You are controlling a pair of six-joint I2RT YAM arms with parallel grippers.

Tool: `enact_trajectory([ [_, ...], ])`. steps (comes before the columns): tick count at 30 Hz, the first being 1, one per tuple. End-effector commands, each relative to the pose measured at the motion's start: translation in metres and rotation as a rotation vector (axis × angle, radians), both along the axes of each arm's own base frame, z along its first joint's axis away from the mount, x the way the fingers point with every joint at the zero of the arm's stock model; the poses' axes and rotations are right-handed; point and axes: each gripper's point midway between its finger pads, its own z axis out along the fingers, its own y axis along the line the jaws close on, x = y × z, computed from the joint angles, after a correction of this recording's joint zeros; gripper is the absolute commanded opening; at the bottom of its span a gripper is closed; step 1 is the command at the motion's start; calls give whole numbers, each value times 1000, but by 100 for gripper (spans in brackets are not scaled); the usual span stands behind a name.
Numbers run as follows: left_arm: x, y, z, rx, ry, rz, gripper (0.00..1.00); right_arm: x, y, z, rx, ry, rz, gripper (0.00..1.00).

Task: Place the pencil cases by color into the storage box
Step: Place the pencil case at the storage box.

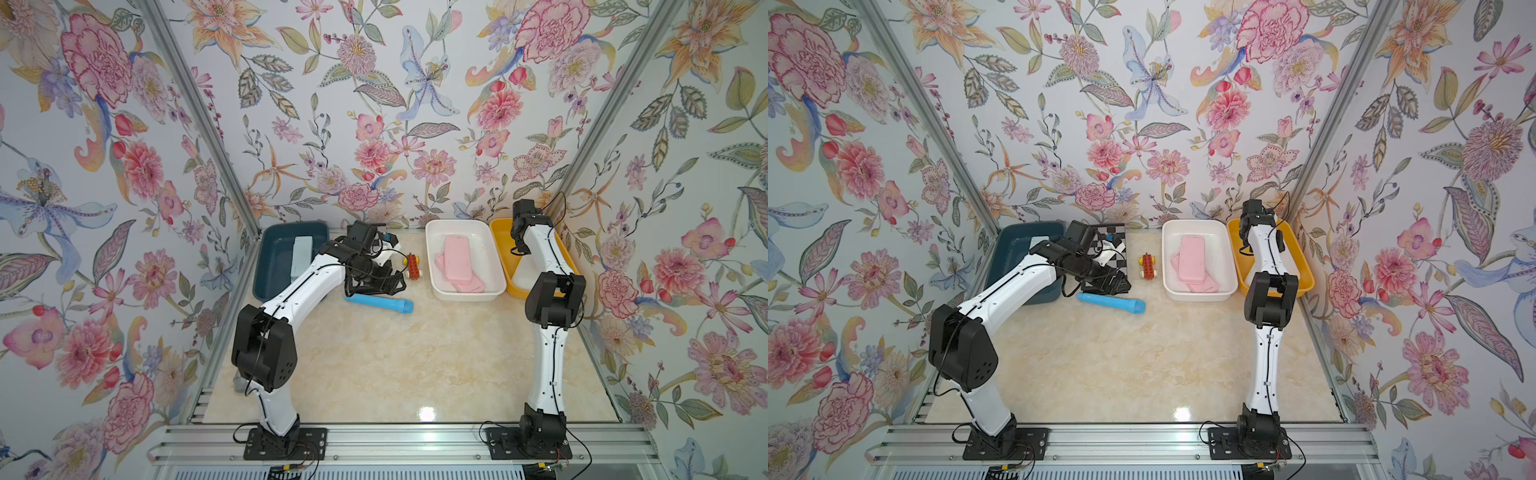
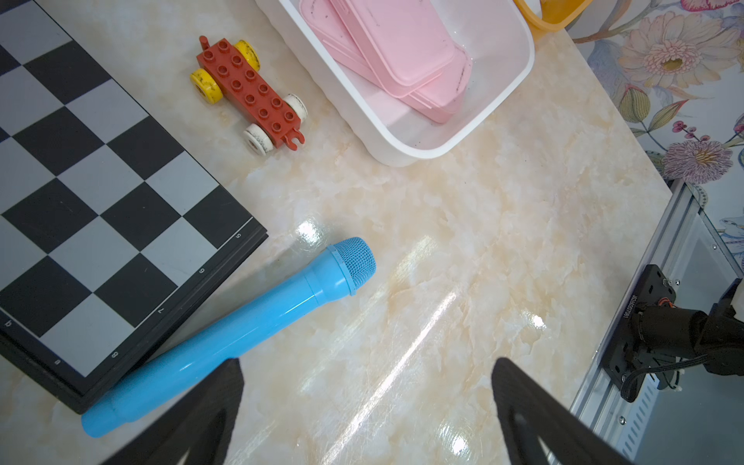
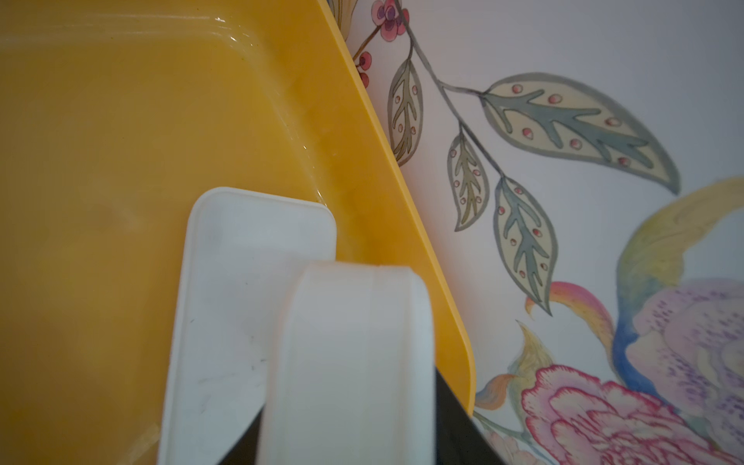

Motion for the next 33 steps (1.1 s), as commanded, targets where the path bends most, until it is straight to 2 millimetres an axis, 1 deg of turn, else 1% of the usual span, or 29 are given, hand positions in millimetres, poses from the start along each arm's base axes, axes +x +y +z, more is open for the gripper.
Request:
enact_trajectory([
  [1, 5, -2, 4, -23, 5, 4, 98, 2, -1, -20, 31, 12, -11, 52],
  [3, 5, -1, 3, -23, 5, 5, 98, 5, 0, -23, 42, -2, -11, 55],
  [7, 5, -2, 2, -22, 8, 4, 98, 16, 2, -21, 57, -55, -2, 60],
  [9, 5, -2, 2, -24, 11, 4, 98, 21, 4, -17, 59, -83, 3, 75],
  [10, 5, -2, 2, -25, 11, 3, 98, 25, 7, -14, 61, -101, 12, 99],
  [15, 5, -2, 1, -20, 11, 5, 98, 44, 18, 8, 80, -196, 48, 100],
  [21, 5, -1, 1, -17, 8, 8, 98, 63, 34, 43, 102, -315, 100, 100],
  [25, 8, 3, 1, 1, -5, 29, 98, 70, 47, 67, 194, -402, 142, 100],
  [29, 23, 24, 1, 115, -74, 139, 98, 67, 66, 86, 340, -456, 199, 100],
  [31, 37, 46, 2, 201, -122, 264, 98, 60, 79, 93, 406, -469, 235, 100],
  [32, 41, 55, 5, 232, -147, 317, 98, 55, 85, 98, 434, -483, 261, 100],
  [33, 45, 62, 8, 247, -174, 351, 98, 52, 90, 112, 450, -526, 286, 100],
])
